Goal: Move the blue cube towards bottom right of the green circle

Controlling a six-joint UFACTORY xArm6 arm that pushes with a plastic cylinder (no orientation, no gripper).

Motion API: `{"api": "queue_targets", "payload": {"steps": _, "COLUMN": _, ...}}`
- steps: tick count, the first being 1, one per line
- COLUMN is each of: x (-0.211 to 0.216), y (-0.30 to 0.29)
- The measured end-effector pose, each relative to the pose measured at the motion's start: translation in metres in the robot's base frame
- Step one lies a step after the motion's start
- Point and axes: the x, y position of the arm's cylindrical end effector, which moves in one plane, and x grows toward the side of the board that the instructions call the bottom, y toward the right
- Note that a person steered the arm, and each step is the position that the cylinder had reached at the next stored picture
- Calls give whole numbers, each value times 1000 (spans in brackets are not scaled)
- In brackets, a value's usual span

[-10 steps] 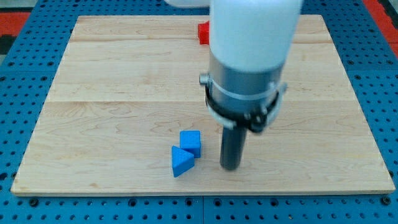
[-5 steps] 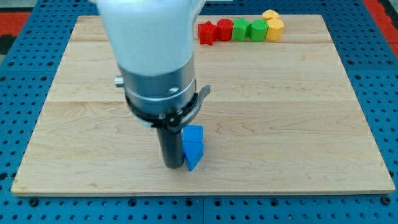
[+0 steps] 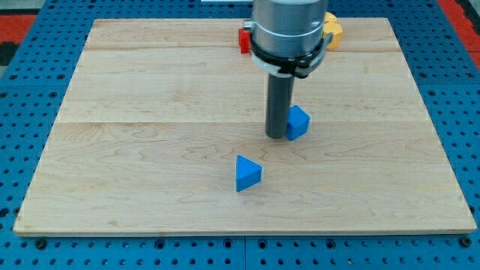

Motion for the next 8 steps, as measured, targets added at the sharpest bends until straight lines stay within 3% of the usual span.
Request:
{"api": "queue_targets", "payload": {"steps": 3, "x": -4, "y": 69}}
{"api": "queue_targets", "payload": {"steps": 6, "x": -86, "y": 88}}
{"api": "queue_targets", "payload": {"steps": 8, "x": -88, "y": 108}}
